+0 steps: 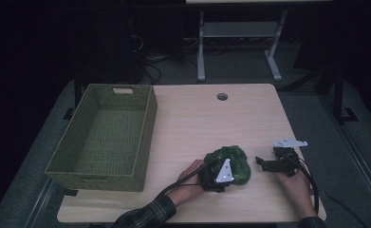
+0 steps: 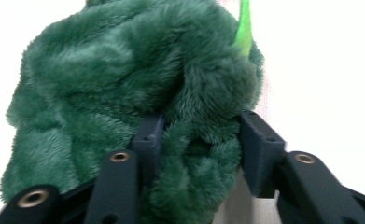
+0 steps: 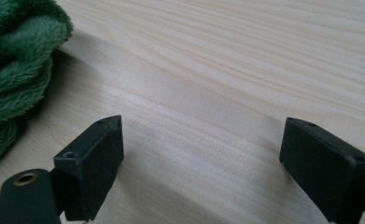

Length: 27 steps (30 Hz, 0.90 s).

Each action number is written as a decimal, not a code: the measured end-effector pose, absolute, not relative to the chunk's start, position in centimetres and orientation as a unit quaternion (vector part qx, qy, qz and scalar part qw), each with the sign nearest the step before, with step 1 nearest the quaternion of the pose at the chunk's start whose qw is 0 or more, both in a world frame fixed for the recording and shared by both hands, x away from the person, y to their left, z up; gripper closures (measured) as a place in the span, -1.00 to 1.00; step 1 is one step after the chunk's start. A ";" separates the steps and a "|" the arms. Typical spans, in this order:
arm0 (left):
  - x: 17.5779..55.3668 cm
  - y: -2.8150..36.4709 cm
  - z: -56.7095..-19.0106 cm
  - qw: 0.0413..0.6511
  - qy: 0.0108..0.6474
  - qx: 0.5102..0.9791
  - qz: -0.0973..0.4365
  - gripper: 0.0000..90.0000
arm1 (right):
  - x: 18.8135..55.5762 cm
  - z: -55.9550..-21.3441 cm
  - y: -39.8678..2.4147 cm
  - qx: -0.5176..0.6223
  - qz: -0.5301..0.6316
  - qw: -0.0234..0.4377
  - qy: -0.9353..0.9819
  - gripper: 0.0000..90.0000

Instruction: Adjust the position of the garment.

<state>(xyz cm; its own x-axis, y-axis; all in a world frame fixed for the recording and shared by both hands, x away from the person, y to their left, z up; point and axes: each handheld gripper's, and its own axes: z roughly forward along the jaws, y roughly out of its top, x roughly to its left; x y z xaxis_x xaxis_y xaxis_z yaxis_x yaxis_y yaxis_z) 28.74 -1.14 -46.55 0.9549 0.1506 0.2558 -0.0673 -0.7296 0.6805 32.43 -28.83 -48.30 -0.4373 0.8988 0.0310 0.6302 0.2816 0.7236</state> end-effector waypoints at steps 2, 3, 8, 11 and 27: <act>28.9 -1.1 -46.5 0.372 0.029 0.917 0.145 0.39 | 32.4 -48.3 -28.8 0.493 0.341 0.197 0.776 -0.70; 28.9 -1.1 -46.5 0.375 0.030 0.916 0.142 0.45 | 32.4 -48.3 -28.8 0.493 0.341 0.196 0.776 -0.70; 29.4 -0.8 -46.4 0.387 0.034 0.914 0.114 0.76 | 32.4 -48.3 -28.8 0.492 0.341 0.196 0.777 -0.70; 29.4 -0.7 -46.2 0.388 0.033 0.915 0.107 0.82 | 32.4 -48.3 -28.7 0.491 0.341 0.196 0.777 -0.70; 29.1 0.6 -42.8 0.428 0.023 0.897 0.107 0.89 | 32.4 -48.3 -28.7 0.491 0.341 0.196 0.777 -0.70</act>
